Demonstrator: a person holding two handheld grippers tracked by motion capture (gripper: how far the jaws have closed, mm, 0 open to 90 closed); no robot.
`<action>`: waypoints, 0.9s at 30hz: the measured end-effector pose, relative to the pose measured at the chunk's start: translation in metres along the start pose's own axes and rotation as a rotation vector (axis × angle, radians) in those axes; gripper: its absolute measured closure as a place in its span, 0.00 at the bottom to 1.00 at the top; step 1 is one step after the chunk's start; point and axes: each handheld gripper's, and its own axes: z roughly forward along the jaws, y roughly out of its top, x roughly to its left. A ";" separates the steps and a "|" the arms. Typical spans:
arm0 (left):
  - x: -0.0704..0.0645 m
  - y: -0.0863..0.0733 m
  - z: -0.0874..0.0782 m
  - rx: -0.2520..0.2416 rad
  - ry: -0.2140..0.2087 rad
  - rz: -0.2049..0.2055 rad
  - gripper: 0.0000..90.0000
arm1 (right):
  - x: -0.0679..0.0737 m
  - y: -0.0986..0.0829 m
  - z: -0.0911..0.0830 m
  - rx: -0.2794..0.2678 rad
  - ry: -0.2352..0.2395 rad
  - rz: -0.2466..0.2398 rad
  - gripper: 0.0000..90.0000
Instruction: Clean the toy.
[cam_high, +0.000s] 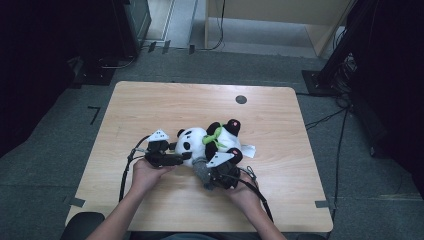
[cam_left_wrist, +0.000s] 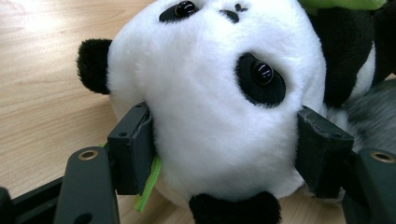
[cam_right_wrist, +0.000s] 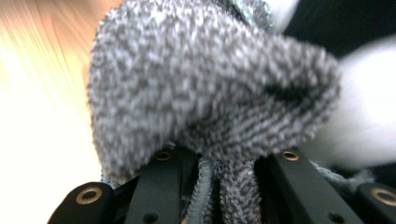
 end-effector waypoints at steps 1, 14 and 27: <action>0.000 0.000 0.000 -0.002 0.001 0.003 0.34 | 0.001 -0.002 0.004 0.013 0.003 0.002 0.82; 0.000 -0.001 0.000 -0.010 0.007 0.007 0.34 | -0.002 0.004 0.000 0.031 0.038 0.022 0.82; 0.001 -0.001 0.000 -0.015 0.007 0.010 0.34 | -0.008 0.030 -0.068 -0.256 0.020 0.044 0.82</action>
